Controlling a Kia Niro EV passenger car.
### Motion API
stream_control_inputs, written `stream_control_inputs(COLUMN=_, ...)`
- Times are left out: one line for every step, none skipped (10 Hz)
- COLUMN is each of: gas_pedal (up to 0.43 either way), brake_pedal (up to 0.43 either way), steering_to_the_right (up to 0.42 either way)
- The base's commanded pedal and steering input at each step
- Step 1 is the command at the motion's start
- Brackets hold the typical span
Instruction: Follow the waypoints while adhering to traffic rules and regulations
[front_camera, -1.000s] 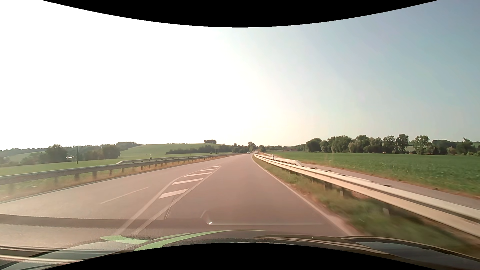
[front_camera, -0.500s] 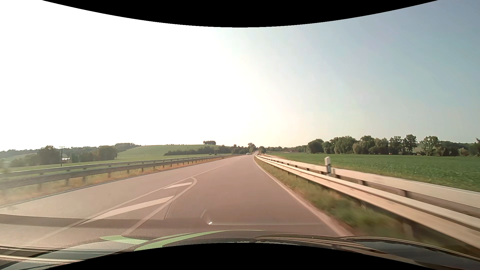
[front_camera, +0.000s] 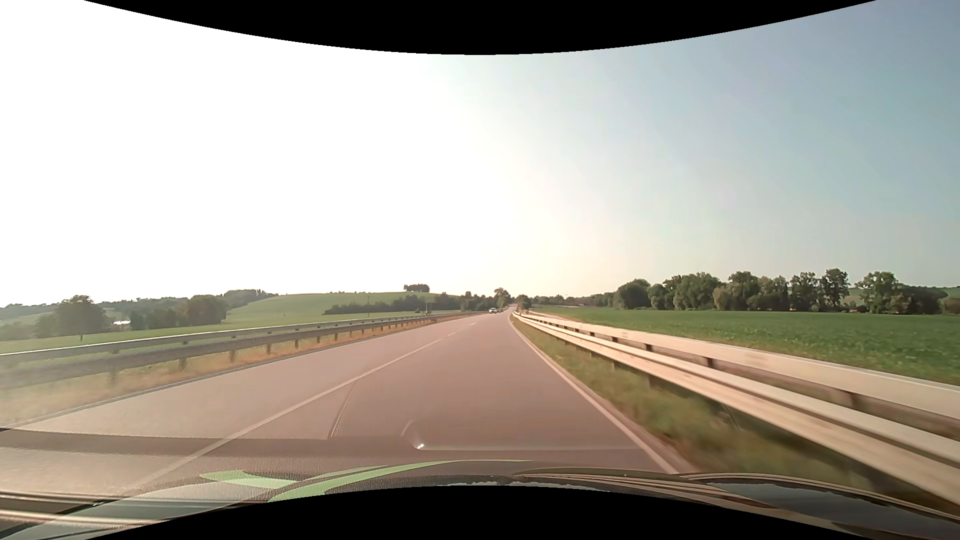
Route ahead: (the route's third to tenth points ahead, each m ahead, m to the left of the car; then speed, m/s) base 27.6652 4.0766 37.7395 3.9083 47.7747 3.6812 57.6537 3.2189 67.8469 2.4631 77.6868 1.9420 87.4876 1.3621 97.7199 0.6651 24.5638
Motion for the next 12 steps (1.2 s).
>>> stream_control_inputs(gas_pedal=0.197, brake_pedal=0.0, steering_to_the_right=0.002)
stream_control_inputs(gas_pedal=0.197, brake_pedal=0.0, steering_to_the_right=0.004)
stream_control_inputs(gas_pedal=0.197, brake_pedal=0.0, steering_to_the_right=0.005)
stream_control_inputs(gas_pedal=0.197, brake_pedal=0.0, steering_to_the_right=0.005)
stream_control_inputs(gas_pedal=0.197, brake_pedal=0.0, steering_to_the_right=0.005)
stream_control_inputs(gas_pedal=0.197, brake_pedal=0.0, steering_to_the_right=0.005)
stream_control_inputs(gas_pedal=0.197, brake_pedal=0.0, steering_to_the_right=0.005)
stream_control_inputs(gas_pedal=0.197, brake_pedal=0.0, steering_to_the_right=0.005)
stream_control_inputs(gas_pedal=0.197, brake_pedal=0.0, steering_to_the_right=0.005)
stream_control_inputs(gas_pedal=0.197, brake_pedal=0.0, steering_to_the_right=0.005)
stream_control_inputs(gas_pedal=0.197, brake_pedal=0.0, steering_to_the_right=0.005)
stream_control_inputs(gas_pedal=0.197, brake_pedal=0.0, steering_to_the_right=0.005)
